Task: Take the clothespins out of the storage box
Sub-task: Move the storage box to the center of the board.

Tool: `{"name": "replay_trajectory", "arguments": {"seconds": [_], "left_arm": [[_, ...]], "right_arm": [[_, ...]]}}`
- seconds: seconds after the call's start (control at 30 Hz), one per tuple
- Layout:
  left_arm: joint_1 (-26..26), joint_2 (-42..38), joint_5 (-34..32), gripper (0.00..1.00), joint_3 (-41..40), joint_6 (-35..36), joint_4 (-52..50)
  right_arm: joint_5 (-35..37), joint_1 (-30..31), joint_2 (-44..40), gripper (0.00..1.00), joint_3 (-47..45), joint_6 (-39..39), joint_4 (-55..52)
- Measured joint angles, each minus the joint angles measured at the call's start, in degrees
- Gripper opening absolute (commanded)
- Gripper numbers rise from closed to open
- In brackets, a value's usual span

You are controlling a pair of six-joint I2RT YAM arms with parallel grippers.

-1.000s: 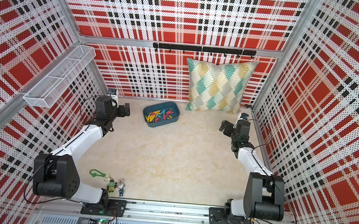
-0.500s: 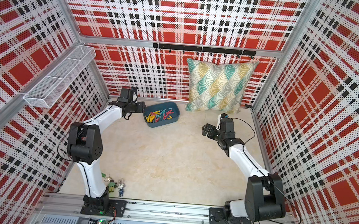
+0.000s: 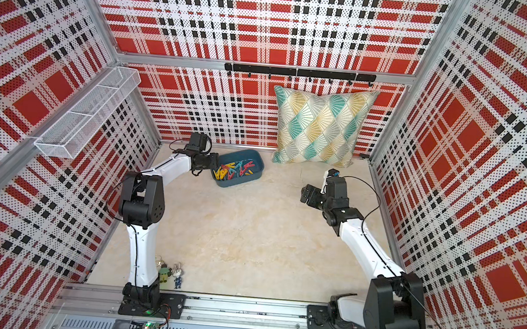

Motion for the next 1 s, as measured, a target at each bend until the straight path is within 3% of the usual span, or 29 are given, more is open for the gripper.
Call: {"name": "replay_trajectory", "arguments": {"seconds": [0.37, 1.0], "left_arm": [[-0.76, 1.92, -3.85, 0.52, 0.66, -1.40, -0.35], [-1.64, 1.92, -6.01, 0.12, 0.66, -2.60, 0.00]], "right_arm": [[0.11, 0.00, -0.55, 0.88, -1.29, 0.04, -0.13], [0.33, 0.00, -2.19, 0.86, -1.75, 0.02, -0.22]]}}
